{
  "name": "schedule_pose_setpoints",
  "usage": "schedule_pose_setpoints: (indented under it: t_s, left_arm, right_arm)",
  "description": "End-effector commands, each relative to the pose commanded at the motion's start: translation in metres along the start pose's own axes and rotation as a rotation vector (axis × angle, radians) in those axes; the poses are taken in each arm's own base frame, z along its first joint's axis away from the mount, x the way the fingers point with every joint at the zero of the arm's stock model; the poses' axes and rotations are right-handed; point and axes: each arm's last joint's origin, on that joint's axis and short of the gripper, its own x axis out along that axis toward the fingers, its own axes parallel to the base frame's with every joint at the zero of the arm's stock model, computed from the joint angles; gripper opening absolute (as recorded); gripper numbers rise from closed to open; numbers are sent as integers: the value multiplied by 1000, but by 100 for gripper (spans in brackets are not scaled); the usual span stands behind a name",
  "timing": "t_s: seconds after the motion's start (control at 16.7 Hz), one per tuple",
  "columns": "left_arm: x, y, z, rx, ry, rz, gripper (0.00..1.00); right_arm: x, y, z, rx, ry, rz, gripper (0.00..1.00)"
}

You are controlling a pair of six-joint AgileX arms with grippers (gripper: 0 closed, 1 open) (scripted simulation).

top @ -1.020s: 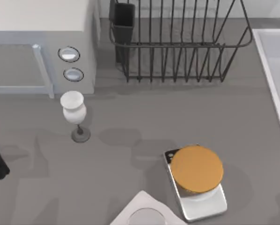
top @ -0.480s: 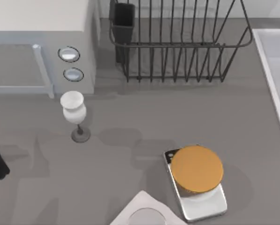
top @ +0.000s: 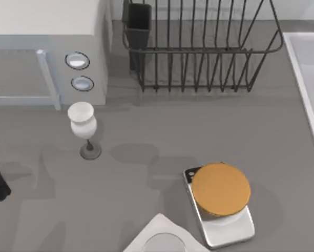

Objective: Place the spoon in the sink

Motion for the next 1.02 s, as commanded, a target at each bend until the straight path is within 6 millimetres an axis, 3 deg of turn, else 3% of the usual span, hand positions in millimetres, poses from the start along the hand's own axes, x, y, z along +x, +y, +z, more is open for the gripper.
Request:
schedule_pose_setpoints:
  t_s: [0.54, 1.02]
  left_arm:
    - [0, 0, 0, 0, 0, 0, 100]
    - [0, 0, 0, 0, 0, 0, 100]
  right_arm:
    - [0, 0, 0, 0, 0, 0, 2]
    - [0, 0, 0, 0, 0, 0, 0]
